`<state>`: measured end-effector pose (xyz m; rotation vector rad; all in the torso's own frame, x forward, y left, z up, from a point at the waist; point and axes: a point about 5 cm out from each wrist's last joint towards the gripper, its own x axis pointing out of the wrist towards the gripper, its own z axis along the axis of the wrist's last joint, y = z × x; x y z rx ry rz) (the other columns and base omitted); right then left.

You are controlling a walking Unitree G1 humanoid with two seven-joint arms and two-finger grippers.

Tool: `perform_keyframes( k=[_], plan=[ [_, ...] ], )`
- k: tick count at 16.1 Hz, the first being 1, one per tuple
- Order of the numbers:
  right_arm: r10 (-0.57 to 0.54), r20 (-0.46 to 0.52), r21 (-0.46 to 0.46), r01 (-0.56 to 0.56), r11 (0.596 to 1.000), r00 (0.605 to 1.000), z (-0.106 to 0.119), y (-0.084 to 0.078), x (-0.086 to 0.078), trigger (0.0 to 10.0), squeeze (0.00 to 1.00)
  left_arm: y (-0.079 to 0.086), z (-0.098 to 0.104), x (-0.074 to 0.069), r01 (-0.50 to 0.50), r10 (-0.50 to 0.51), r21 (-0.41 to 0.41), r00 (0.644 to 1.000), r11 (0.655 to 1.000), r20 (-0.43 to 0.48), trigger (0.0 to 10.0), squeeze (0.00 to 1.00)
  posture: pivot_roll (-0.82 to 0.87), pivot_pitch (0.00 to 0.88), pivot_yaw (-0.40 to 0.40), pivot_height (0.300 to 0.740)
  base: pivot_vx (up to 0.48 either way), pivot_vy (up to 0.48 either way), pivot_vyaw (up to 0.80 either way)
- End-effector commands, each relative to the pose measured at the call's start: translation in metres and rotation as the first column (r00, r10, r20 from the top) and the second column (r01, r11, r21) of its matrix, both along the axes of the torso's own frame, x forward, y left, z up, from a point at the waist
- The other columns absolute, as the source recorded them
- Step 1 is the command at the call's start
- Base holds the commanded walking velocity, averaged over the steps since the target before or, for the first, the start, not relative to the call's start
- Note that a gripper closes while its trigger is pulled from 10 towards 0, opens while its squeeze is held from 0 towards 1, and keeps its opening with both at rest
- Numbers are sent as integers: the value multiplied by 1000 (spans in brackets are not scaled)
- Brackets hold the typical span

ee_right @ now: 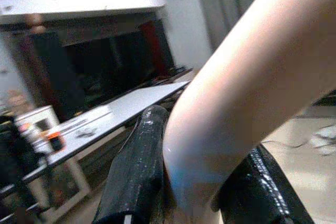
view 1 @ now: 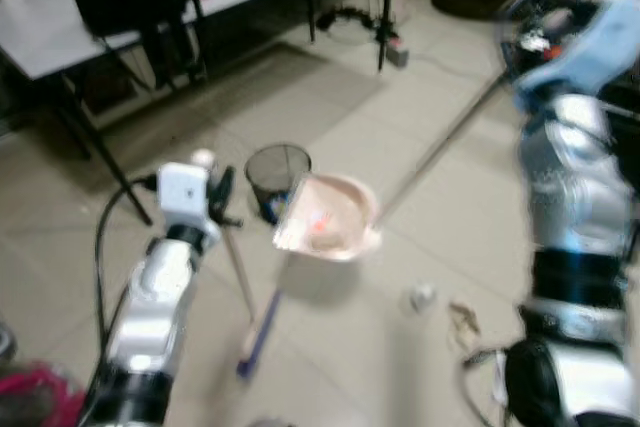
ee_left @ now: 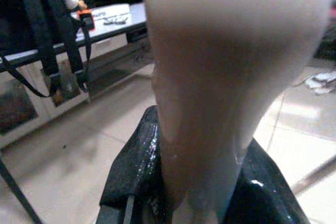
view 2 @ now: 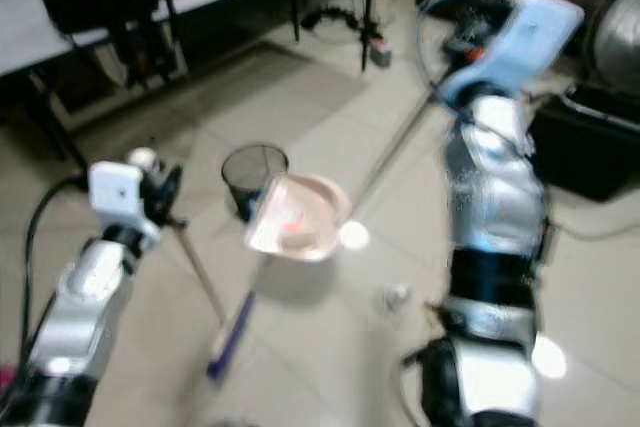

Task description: Sweep floor

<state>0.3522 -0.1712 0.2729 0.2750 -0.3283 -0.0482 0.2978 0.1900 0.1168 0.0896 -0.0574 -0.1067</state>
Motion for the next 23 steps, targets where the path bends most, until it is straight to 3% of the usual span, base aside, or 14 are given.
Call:
perform_keyframes(
  k=[1, 7, 12, 23],
  plan=[
    [-23, 59, 31, 21, 999, 998, 12, -9, -2, 10000, 0, -5, 8, 1, 11, -11, 0, 999, 1000, 36, 10000, 0, 11, 17, 49, 740, 420, 0, 0],
    [-59, 64, 15, 59, 998, 996, 12, -13, 0, 10000, 0, -4, 7, 0, 0, -1, 19, 999, 1000, 36, 10000, 0, 9, 17, 42, 740, 420, 0, 0],
    [-84, 60, -8, 84, 996, 995, 11, -16, 2, 10000, 0, -2, 5, -1, -13, 12, 20, 999, 1000, 31, 10000, 0, 5, 13, 41, 740, 428, 0, 645],
    [-112, 76, 1, 112, 994, 991, 8, -22, 5, 10000, 0, -4, 2, -1, 0, -1, 34, 1000, 999, 23, 10000, 0, -4, 0, 52, 740, 428, 0, 0]
  ],
)
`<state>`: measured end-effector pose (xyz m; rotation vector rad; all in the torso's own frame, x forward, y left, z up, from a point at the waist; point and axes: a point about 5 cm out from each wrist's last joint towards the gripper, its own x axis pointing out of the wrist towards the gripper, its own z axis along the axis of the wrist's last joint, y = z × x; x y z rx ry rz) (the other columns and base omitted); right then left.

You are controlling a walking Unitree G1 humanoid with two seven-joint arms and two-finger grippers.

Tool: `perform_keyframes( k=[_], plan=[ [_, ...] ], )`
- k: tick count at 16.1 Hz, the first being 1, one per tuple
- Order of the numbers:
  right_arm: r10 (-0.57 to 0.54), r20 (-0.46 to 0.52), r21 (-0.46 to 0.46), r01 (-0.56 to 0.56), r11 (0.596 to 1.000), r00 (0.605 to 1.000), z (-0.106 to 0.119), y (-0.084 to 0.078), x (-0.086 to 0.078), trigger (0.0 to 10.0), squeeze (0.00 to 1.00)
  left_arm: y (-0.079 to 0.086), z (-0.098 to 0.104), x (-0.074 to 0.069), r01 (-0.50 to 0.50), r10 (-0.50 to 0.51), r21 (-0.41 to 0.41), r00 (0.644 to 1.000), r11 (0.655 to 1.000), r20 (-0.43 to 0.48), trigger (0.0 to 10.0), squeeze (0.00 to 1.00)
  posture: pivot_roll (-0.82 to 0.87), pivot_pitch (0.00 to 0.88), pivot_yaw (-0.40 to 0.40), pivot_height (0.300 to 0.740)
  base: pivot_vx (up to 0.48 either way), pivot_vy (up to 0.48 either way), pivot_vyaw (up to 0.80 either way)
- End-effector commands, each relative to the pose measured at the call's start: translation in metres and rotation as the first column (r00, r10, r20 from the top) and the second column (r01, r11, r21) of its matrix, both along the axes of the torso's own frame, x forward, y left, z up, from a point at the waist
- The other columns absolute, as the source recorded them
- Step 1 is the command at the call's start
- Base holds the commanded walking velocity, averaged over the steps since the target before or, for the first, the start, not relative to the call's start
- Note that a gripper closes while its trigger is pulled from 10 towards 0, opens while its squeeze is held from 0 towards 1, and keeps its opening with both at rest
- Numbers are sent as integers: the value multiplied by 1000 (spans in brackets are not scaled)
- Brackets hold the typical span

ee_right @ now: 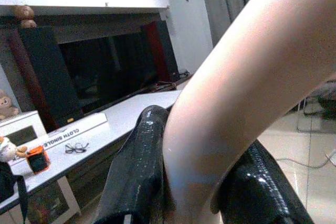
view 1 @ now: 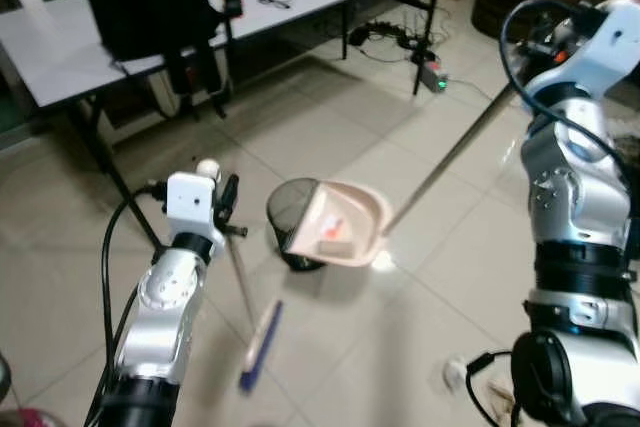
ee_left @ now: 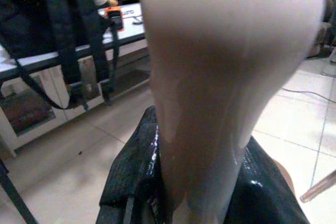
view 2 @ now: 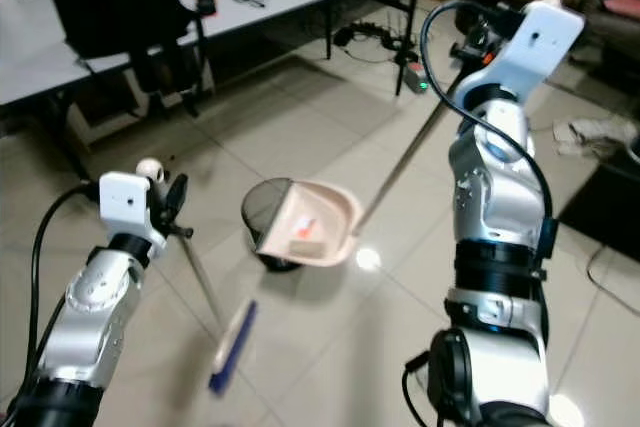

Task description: Sweep floor

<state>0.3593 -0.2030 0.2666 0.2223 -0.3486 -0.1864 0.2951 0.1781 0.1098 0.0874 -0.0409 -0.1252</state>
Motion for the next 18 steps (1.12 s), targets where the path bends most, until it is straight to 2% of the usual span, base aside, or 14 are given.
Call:
perform_keyframes(
  k=[1, 6, 18],
  plan=[
    [24, 78, 19, -25, 1000, 997, 14, 9, -3, 10000, 0, 8, 9, 1, -16, 14, 35, 999, 999, 41, 10000, 0, -9, 0, 57, 740, 431, 0, 0],
    [16, 80, 17, -17, 1000, 997, 13, 8, -4, 10000, 0, 4, 7, 4, 2, -4, 35, 999, 999, 36, 10000, 0, -11, 0, 62, 740, 428, 0, 0],
    [22, 89, 4, -23, 1000, 996, 10, 12, -3, 10000, 0, 9, 3, 4, -8, 7, 45, 999, 999, 33, 10000, 0, -5, 0, 61, 740, 429, 0, 0]
  ],
)
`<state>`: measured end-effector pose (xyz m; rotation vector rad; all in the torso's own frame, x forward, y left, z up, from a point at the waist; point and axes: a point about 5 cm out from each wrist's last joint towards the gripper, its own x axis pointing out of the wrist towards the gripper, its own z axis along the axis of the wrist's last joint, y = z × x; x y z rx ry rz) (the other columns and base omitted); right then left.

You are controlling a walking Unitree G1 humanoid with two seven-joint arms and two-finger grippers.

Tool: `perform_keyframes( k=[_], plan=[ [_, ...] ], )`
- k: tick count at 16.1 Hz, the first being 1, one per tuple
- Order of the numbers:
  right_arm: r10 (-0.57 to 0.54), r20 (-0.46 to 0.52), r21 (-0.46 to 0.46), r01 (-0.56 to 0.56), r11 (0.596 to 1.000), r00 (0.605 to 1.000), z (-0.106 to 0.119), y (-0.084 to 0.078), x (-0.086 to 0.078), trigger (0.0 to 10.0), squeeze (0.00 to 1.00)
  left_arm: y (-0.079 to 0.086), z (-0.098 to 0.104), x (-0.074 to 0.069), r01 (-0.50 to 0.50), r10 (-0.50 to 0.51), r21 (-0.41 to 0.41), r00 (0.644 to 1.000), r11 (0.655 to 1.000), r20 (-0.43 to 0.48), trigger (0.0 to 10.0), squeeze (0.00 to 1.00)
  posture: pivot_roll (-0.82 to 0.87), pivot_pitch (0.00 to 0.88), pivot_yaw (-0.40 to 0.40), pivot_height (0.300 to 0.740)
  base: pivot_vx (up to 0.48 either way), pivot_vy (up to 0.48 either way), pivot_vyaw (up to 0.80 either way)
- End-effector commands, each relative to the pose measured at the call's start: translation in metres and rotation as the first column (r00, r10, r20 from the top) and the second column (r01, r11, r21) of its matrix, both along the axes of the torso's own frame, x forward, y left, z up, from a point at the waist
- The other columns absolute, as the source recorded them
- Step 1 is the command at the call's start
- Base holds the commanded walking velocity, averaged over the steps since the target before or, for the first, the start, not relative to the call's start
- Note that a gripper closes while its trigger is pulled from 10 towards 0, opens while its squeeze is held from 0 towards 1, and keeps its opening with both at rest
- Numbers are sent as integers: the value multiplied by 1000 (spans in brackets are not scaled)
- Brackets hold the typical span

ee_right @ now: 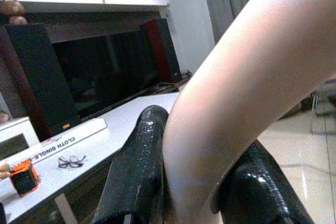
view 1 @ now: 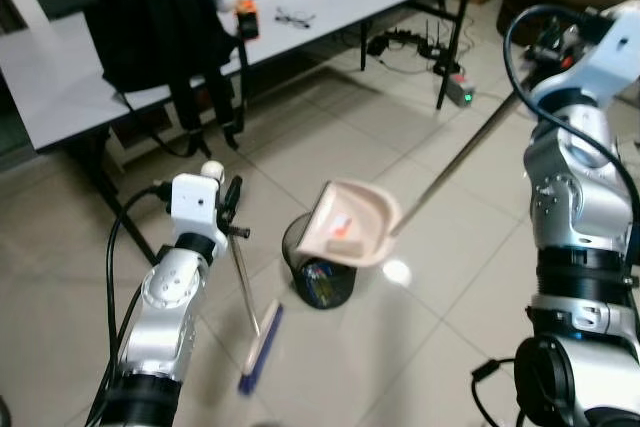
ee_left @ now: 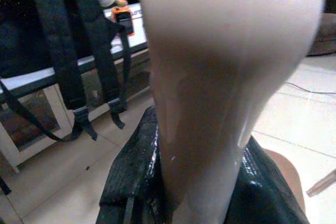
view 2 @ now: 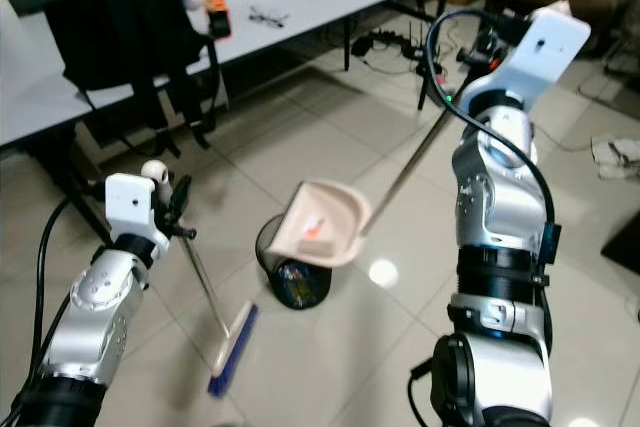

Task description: Sweep floor

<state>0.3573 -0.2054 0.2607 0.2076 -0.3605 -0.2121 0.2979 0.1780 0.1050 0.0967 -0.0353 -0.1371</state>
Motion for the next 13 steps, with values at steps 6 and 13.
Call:
perform_keyframes(
  k=[6, 13],
  plan=[
    [55, 82, -16, -53, 998, 995, 15, 16, 1, 10000, 0, 10, 4, 0, -25, 24, 37, 999, 999, 30, 10000, 0, -4, 0, 60, 740, 140, 0, 0],
    [92, 96, -130, -79, 988, 991, 13, 35, 4, 10000, 0, 10, 2, -1, -19, 18, 39, 1000, 999, 21, 10000, 0, 0, 0, 61, 740, 0, 0, 0]
  ],
)
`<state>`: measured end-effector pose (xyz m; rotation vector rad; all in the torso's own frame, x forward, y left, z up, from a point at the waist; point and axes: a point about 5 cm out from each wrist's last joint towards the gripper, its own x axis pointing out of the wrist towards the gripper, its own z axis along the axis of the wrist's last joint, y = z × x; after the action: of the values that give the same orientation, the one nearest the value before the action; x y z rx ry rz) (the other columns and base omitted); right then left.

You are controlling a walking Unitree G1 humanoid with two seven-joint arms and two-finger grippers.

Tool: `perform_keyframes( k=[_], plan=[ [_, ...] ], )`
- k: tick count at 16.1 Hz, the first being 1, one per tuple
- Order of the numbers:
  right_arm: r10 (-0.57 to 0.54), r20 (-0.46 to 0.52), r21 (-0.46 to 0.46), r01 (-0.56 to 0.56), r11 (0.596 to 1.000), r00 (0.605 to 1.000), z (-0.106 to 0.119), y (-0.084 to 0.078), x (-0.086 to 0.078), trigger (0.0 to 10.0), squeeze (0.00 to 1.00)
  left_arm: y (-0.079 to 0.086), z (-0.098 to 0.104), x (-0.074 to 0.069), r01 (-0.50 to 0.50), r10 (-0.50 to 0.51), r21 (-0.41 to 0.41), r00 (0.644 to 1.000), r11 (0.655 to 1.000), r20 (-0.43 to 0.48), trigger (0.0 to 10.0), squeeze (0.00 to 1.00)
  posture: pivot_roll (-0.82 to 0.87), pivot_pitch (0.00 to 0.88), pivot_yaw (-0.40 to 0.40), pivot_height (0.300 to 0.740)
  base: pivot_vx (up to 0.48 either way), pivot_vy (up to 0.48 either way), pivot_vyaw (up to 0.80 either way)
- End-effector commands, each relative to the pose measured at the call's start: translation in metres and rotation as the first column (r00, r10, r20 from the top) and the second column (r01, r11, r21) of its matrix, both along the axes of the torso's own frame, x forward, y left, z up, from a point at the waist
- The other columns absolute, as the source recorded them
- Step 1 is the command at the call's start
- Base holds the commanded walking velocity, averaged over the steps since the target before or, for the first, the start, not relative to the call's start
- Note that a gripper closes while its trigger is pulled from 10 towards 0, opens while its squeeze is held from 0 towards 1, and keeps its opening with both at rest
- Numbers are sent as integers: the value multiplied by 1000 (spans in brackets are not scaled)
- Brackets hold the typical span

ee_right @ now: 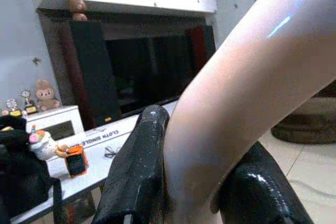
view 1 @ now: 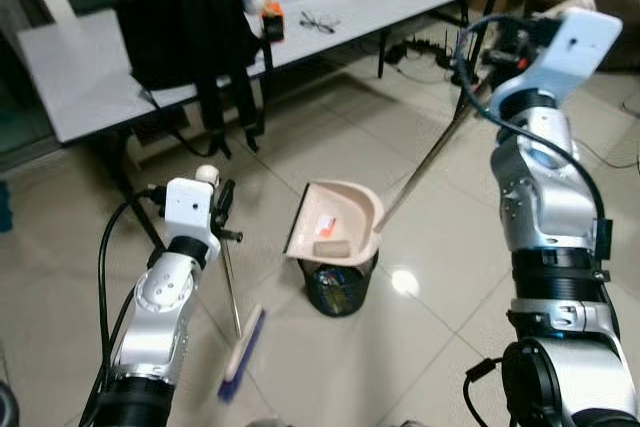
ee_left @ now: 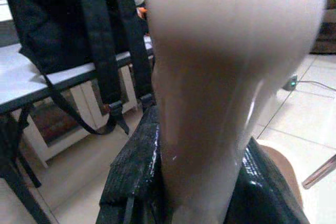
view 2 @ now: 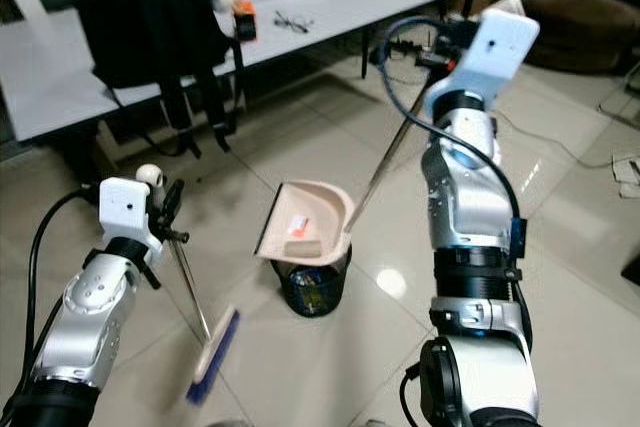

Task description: Sweep floor

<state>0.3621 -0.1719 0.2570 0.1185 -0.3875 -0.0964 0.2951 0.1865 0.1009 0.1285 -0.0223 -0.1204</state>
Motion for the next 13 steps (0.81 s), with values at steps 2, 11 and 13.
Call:
perform_keyframes(
  k=[2, 11, 13],
  plan=[
    [24, 116, -157, -5, 988, 993, 17, 17, -1, 10000, 0, 1, 6, 3, 4, -4, 12, 1000, 1000, 25, 10000, 0, 0, 0, 66, 740, 0, 0, 0],
    [311, 229, -493, -166, 854, 922, -8, 105, -14, 10000, 0, -3, 7, 4, 14, -14, 18, 1000, 1000, 28, 10000, 0, 15, 0, 70, 740, 0, 0, 0],
    [361, 233, -550, -184, 815, 903, -16, 118, -19, 10000, 0, -3, 7, 3, 14, -15, 20, 1000, 1000, 28, 10000, 0, 18, 0, 70, 740, 0, 0, 0]
  ],
)
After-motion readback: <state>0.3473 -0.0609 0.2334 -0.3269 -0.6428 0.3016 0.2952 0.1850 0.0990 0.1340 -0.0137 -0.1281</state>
